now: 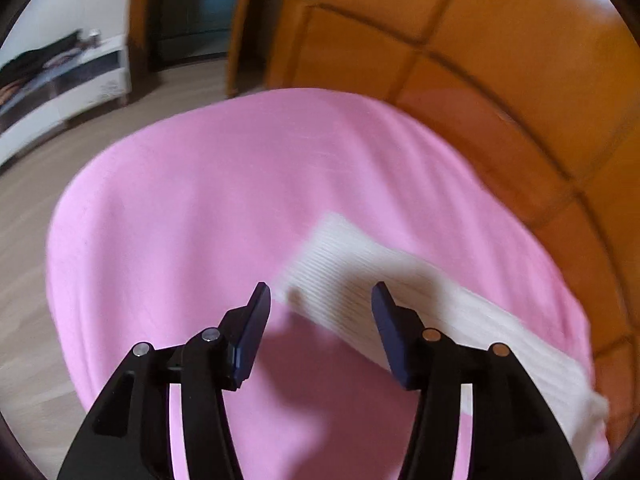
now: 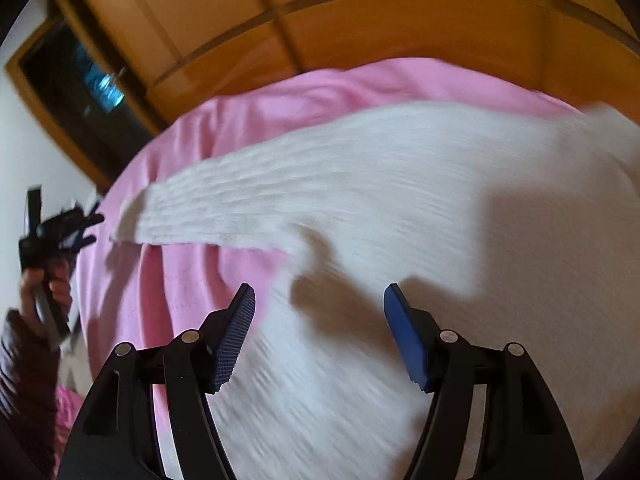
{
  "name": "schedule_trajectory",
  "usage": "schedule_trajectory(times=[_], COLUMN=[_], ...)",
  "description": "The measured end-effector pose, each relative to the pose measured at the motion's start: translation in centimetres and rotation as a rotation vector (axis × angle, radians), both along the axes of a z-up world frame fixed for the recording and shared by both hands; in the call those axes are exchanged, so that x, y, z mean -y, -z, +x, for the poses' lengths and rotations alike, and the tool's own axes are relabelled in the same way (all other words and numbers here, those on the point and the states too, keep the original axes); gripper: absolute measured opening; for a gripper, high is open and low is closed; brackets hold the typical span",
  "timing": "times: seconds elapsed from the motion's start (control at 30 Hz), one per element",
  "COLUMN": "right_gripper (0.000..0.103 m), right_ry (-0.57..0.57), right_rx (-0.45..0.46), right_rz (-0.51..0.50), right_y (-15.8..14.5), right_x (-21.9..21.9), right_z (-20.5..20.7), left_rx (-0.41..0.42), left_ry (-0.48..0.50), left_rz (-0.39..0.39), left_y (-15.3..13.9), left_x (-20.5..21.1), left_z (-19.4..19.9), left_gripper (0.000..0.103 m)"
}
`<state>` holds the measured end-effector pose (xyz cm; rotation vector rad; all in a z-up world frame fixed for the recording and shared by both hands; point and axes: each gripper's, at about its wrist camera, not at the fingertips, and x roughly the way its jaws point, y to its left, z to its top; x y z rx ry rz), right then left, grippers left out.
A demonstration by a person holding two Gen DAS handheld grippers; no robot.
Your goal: Fold small clothes
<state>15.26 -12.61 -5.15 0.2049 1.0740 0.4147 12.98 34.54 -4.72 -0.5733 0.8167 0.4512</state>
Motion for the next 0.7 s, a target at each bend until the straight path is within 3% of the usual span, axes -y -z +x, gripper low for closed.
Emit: schedule_trajectory(times=[0.1, 0.23, 0.3, 0.43, 0.57, 0.67, 0.7], right_gripper=[0.066, 0.066, 0.066, 0.067, 0.067, 0.067, 0.064], right_ry=[0.154, 0.334, 0.423, 0.568, 0.607, 0.527, 0.490], right_rx=[-0.012, -0.017, -0.010, -0.022, -0.078, -0.126, -0.130], right_rz=[-0.023, -0.062, -0.072, -0.085, -0.058, -0.024, -0.039], right_y=[0.0, -0.4, -1.1, -1.8, -1.1, -0.4, -0.4], right_x=[7.0, 15.2, 19.3, 25.5, 28.4, 27.1, 26.4], right_z=[-3.1, -7.6, -10.9, -16.9, -22.3, -25.2, -26.0], left_rx=[0.044, 0.100, 0.103, 0.053, -0.007, -0.037, -0.041], left_ry=[0.167, 0.486, 0.624, 0.804, 0.894, 0.933, 0.950], left_rz=[-0.005, -0.043, -0.078, -0.090, -0.131, -0.164, -0.180], left_y=[-1.0, -1.5, -1.1, 0.4, 1.8, 2.7, 2.7], left_x=[5.1, 14.1, 17.9, 23.0, 24.6, 25.3, 25.5], left_z=[-1.9, -5.2, -6.9, -9.7, -11.5, -12.9, -13.5], left_gripper=[0.052, 0.059, 0.063, 0.064, 0.064, 0.062, 0.056])
